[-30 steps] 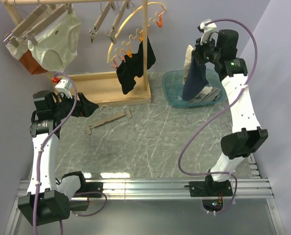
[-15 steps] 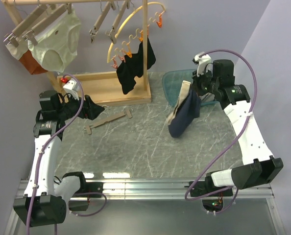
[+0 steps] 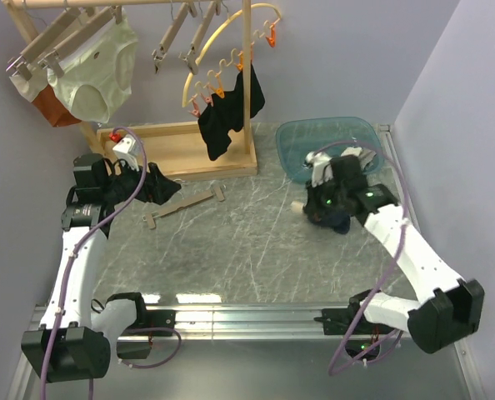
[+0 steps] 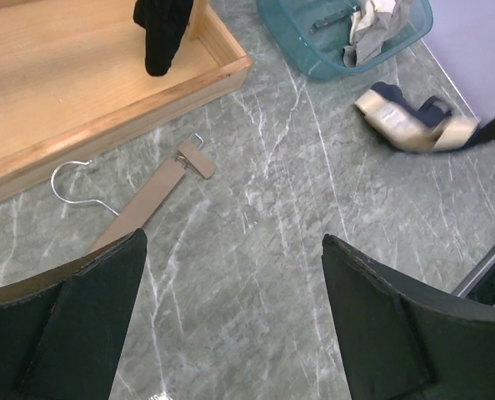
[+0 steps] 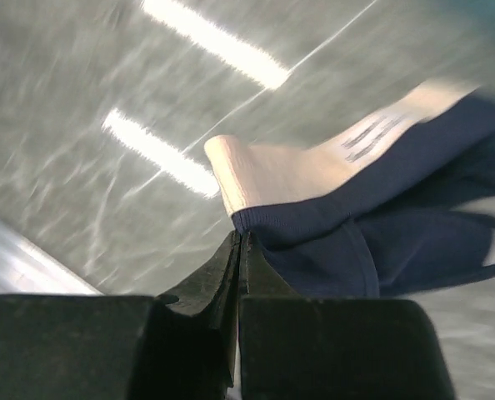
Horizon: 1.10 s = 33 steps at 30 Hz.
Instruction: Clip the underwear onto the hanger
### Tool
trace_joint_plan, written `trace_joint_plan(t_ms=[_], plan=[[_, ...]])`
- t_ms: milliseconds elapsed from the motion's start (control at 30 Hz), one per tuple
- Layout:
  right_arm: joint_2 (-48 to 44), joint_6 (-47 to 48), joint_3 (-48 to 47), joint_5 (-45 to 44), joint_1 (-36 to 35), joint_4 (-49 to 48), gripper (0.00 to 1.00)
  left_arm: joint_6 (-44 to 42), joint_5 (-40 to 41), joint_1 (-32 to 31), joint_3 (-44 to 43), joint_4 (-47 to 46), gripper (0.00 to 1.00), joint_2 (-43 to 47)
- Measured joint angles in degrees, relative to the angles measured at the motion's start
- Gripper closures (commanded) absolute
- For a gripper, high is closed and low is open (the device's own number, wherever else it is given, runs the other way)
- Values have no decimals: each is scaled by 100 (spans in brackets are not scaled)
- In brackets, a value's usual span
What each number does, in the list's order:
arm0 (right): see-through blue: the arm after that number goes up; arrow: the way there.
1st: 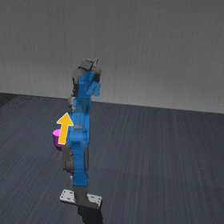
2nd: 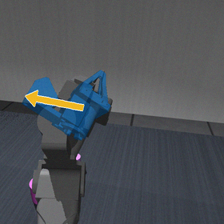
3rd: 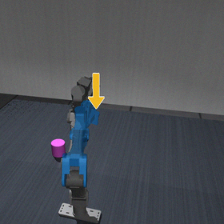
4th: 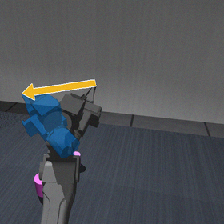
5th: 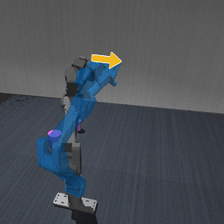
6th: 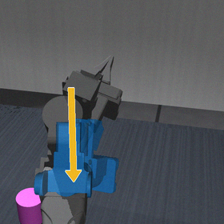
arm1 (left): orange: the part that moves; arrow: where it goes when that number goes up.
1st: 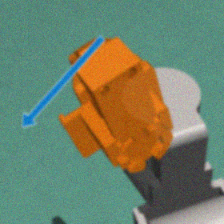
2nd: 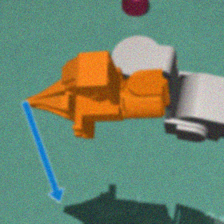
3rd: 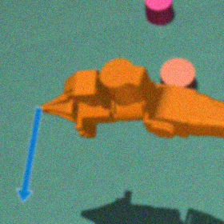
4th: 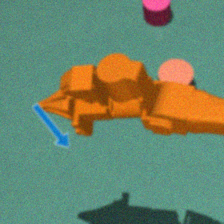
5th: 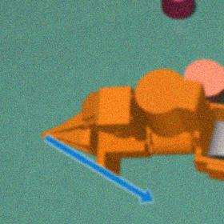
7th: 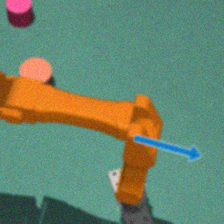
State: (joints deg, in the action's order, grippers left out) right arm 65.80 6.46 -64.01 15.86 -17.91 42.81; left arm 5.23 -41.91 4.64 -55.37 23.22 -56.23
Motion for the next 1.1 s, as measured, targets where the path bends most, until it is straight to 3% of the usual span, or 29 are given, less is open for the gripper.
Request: trace_joint_plan(t_ms=[133, 367, 433, 467, 533, 667, 767, 900, 1100], plan=[[417, -629, 675, 343, -649, -328, 100, 59, -7, -20, 87, -9, 9, -61], [1674, -1864, 734, 1231, -1513, -1508, 100, 448, 4, -297, 551, -44, 11, -229], [1967, -2293, 734, 1360, -1703, -1893, 72, 608, 26, -396, 702, -92, 10, -321], [2096, -2518, 732, 1436, -1818, -2092, 39, 688, 61, -457, 767, -116, 10, -376], [2275, -2739, 601, 1606, -1971, -2221, 24, 859, 131, -560, 848, -157, 10, -468], [2385, -2693, 61, 1958, -1976, -2177, 25, 1117, 256, -767, 931, -238, 9, -636], [2070, -2411, -76, 2122, -1355, -1956, 38, 1320, 334, -1084, 1032, -376, 7, -789], [1770, -1390, -310, 1113, -431, -1272, 44, 1687, 437, -1803, 1237, -608, 10, -1200], [1976, -170, -302, -144, -140, -658, 41, 2129, 898, -2594, 1261, -658, 17, -2096]])
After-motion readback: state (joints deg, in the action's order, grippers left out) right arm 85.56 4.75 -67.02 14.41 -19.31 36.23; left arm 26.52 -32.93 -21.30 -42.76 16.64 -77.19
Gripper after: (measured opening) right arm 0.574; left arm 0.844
